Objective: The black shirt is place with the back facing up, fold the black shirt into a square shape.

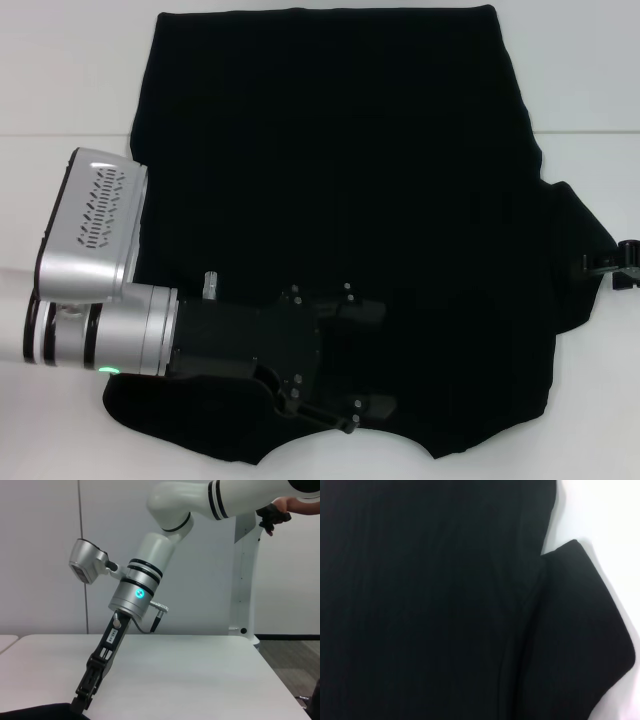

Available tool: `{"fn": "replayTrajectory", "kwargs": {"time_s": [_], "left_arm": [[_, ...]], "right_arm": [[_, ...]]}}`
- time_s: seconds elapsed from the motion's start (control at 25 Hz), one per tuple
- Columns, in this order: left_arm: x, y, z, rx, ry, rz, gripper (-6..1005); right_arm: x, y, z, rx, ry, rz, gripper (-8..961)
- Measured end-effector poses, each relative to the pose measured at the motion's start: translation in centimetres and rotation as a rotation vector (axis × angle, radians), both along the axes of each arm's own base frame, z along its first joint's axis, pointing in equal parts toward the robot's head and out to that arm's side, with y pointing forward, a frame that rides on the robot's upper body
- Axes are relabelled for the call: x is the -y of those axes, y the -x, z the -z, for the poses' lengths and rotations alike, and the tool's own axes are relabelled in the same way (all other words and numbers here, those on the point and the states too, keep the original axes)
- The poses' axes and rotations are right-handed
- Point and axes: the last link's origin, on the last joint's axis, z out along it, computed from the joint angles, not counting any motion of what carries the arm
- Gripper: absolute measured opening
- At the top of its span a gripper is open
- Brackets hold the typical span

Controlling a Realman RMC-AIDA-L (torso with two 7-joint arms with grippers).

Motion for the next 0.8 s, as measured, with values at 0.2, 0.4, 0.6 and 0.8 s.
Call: {"fn": "replayTrajectory", "kwargs": {"time_s": [0.2,0.4,0.6,0.8], "left_arm": [[-0.1,0.0,-0.1,0.007,-0.006,-0.004,948],[-0.1,0.0,-0.2,0.008,-0.01,-0.007,948],[-0.3,0.2,-0.6,0.008,-0.021,-0.019,949],[-0.4,0.3,-0.8,0.015,-0.03,-0.031,949]], "right_arm": [[0.0,0.1,0.7,0.001,-0.004,-0.007,779],[-0.3,0.2,1.7,0.015,-0.015,-0.014,703],[-0.3,0.1,2.1,0.023,-0.021,-0.016,421],[0.0,-0.2,2.2,0.024,-0.024,-0.014,300]]}}
